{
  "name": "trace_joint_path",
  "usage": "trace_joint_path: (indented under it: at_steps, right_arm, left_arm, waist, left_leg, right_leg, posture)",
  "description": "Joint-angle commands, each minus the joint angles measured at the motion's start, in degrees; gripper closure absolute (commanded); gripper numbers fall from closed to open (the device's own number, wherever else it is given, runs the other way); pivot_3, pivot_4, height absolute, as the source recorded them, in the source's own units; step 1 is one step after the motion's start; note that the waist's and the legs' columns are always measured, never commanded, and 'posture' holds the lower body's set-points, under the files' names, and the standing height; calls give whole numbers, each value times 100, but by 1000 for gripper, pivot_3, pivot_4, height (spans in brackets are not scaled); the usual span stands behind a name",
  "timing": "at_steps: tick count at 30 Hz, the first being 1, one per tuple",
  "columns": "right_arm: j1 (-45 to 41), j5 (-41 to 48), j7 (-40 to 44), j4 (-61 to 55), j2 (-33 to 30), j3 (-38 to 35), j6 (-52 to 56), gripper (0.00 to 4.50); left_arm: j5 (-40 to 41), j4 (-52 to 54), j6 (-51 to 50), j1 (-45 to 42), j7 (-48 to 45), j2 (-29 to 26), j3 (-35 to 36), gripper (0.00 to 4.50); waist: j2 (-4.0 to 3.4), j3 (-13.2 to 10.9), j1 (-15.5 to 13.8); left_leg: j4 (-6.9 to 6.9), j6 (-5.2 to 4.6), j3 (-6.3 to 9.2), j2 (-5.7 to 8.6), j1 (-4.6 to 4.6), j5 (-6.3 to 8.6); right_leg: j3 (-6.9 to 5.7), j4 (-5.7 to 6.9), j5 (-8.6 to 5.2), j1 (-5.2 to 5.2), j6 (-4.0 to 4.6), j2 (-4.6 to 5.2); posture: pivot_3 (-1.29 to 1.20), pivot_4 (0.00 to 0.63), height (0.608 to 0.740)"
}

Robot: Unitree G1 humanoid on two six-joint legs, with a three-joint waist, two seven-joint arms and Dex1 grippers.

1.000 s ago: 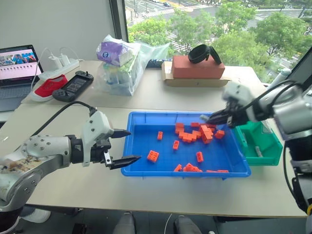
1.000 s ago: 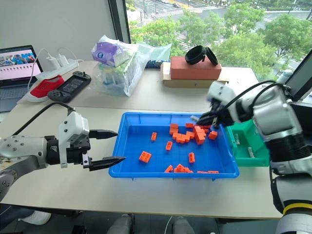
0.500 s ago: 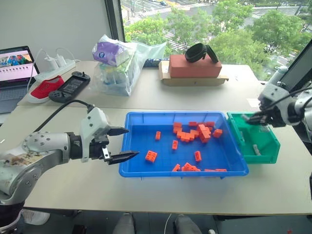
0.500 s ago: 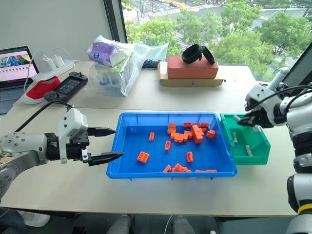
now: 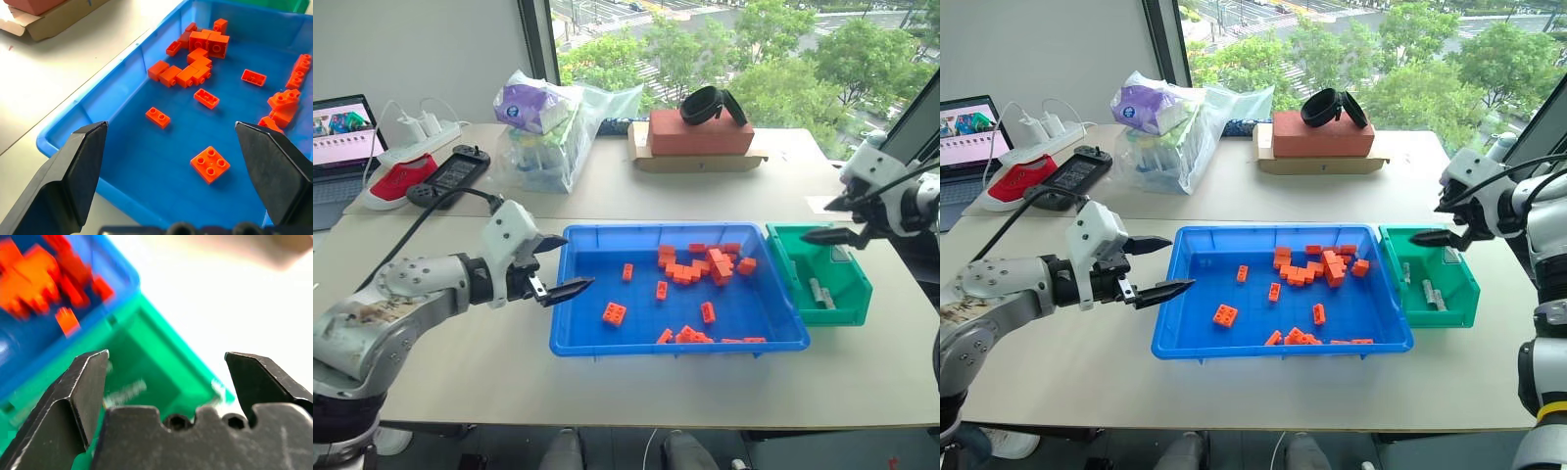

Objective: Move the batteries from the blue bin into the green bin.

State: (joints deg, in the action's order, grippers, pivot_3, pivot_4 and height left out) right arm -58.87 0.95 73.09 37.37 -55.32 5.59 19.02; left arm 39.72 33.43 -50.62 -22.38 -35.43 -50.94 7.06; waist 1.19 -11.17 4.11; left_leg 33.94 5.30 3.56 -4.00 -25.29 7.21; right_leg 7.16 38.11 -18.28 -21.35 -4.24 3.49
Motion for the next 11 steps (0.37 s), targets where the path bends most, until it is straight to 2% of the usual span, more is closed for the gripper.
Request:
trace_joint_path:
  at_steps: [1, 7, 11]
  right_arm:
    - [249, 738, 242, -437, 91, -647, 35, 37]
    - [774, 943, -158, -797, 227, -884, 376, 37]
    - [746, 899, -462, -884, 322, -820, 511, 37]
  left_arm:
    - [-107, 89, 197, 99, 309, 211, 420, 0]
    - [-282, -47, 214, 556, 344, 243, 616, 0]
    - [54, -204, 91, 527, 368, 554, 744, 0]
  waist:
    - [0, 0, -19]
    - [0, 0, -64]
    - [-1, 0, -49]
  left_leg:
    - [0, 0, 1, 0, 0, 0]
    - [3, 0, 3, 2, -1, 0]
    - [4, 0, 2, 2, 0, -1]
  right_leg:
    - [-1, 1, 0, 2, 0, 0]
    - [-3, -1, 0, 4, -1, 3]
    - [-2, 5, 1, 3, -1, 2]
  posture:
    - [0, 150, 740]
    - [0, 150, 740]
    - [0, 150, 740]
